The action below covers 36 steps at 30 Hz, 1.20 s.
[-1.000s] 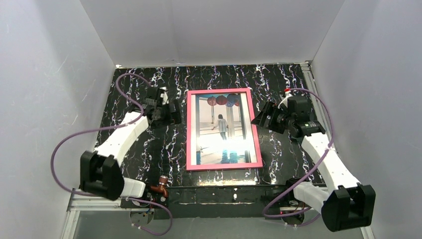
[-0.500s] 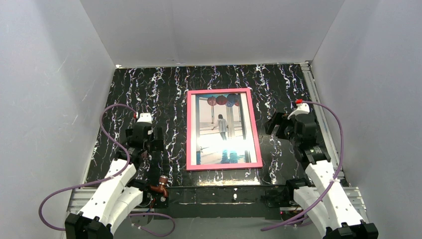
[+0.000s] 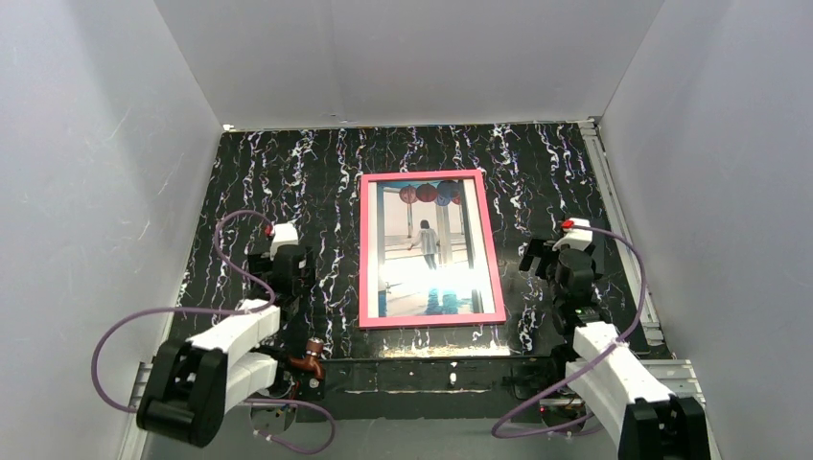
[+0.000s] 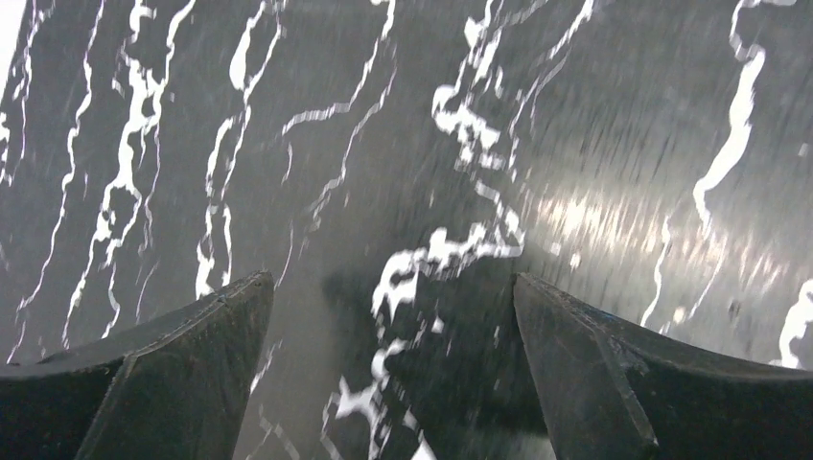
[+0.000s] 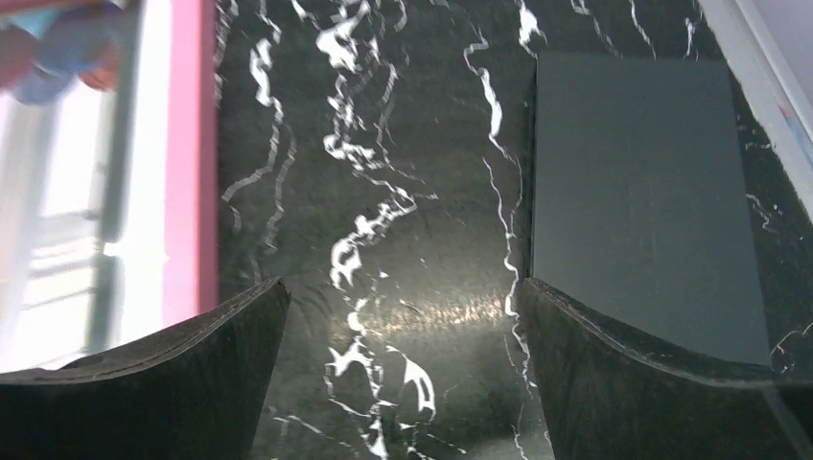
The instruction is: Put the photo into the frame
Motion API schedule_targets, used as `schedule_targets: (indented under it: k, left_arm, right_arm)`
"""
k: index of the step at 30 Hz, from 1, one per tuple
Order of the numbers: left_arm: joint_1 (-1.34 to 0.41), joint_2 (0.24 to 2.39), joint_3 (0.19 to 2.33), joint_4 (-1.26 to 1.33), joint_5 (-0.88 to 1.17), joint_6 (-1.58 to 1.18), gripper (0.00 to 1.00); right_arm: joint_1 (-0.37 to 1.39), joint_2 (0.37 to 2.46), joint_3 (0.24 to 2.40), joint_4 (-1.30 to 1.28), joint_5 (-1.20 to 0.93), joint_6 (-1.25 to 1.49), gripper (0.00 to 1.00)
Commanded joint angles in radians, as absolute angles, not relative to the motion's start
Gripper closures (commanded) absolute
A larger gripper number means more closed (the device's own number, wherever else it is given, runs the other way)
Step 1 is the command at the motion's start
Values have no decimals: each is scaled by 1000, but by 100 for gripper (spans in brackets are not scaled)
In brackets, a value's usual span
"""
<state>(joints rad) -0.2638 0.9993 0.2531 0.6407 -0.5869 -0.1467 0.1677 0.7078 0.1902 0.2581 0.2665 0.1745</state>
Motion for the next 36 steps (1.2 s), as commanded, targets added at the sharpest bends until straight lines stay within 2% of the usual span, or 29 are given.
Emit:
schedule_targets:
  k: [1, 5, 13, 16, 18, 21, 24, 27, 29, 31, 36]
  left_arm:
    - [-259, 1167, 212, 885, -632, -58, 2]
    - [-253, 1262, 200, 1001, -642, -30, 2]
    - [-223, 1460, 205, 1245, -595, 68, 2]
    - [-212, 1424, 219, 1138, -553, 29, 2]
    - [-198, 1446, 226, 1155, -520, 40, 2]
    - [-190, 1427, 232, 1110, -500, 23, 2]
    - [-176, 1469, 172, 1264, -448, 30, 2]
    - [-172, 1537, 193, 1306, -432, 58, 2]
    - [-161, 1492, 215, 1185, -417, 17, 2]
    - [-148, 1507, 228, 1192, -413, 14, 2]
    - [-146, 1505, 242, 1154, -406, 10, 2]
  right_arm:
    - [147, 810, 139, 601, 283, 92, 2]
    - [113, 888, 109, 761, 210, 84, 2]
    - [34, 1064, 184, 845, 51, 62, 2]
    - [11, 1103, 221, 825, 16, 50, 3]
    - [-3, 1123, 227, 841, 8, 36, 3]
    - [-40, 1211, 181, 1013, -24, 35, 3]
    - [-54, 1322, 163, 1168, -26, 52, 3]
    - [-55, 1301, 225, 1011, -10, 55, 3]
    - [-54, 1331, 238, 1042, -9, 55, 3]
    - [-55, 1318, 275, 929, -17, 50, 3]
    - [-55, 1321, 273, 946, -16, 50, 3]
